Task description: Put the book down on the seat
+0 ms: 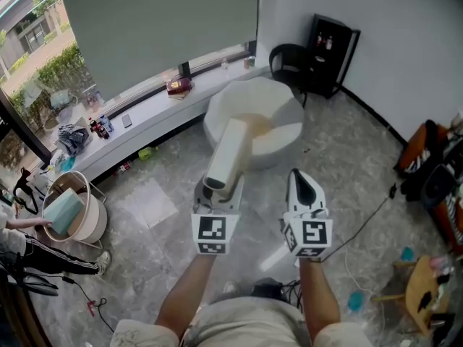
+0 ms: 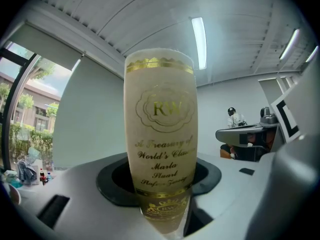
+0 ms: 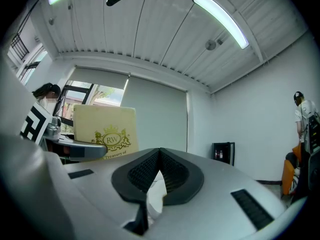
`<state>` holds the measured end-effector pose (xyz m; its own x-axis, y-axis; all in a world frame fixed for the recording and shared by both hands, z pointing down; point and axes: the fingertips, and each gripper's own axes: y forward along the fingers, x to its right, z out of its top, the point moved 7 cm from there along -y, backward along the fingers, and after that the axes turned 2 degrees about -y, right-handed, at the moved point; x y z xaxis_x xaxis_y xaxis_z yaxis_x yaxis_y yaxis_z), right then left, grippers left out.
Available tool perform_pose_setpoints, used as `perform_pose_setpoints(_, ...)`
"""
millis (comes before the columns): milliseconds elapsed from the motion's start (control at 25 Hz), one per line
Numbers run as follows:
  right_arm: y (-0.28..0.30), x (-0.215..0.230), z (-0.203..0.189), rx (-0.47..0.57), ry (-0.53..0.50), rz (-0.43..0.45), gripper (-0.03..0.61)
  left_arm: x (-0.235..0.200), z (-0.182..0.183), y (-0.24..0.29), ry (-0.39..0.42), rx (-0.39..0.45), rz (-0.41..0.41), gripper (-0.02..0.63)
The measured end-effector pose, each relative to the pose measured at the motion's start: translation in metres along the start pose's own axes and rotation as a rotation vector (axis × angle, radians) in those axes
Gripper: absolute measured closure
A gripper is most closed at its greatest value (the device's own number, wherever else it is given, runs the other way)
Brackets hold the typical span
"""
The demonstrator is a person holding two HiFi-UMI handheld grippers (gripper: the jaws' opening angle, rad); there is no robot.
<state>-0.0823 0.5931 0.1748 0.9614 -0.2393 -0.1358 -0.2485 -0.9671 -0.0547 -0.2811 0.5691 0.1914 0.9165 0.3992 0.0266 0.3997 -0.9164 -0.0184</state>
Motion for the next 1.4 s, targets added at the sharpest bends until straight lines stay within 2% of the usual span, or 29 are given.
perform_pose_setpoints(240,0.012,-0.001,-0.01,-0.021,-0.003,0.001,0.575,-0.006,-0.009,0.01,-0.011,-0.014,0.001,0.379)
perform_pose_setpoints(560,0.066,0.032,-0.024,-0.027,0.037,0.034,0.575,-0.005,-0.022,0.066,-0.021,-0.024,-0.009,0.379)
perform_pose_setpoints(760,0.106,0.075,-0.034,-0.025,0.049,0.043,0.575,0.007,-0.023,0.12,-0.026,-0.025,0.003,0.379)
perform_pose_setpoints(1080,0.15,0.16,-0.046,-0.018,0.078,-0.002,0.575,0.036,-0.015,0.206,-0.022,-0.016,0.013,0.379)
perform_pose_setpoints(1400,0.18,0.224,-0.058,-0.007,0.118,0.008,0.575,0.068,-0.015,0.266,-0.01,-0.029,0.02,0.379)
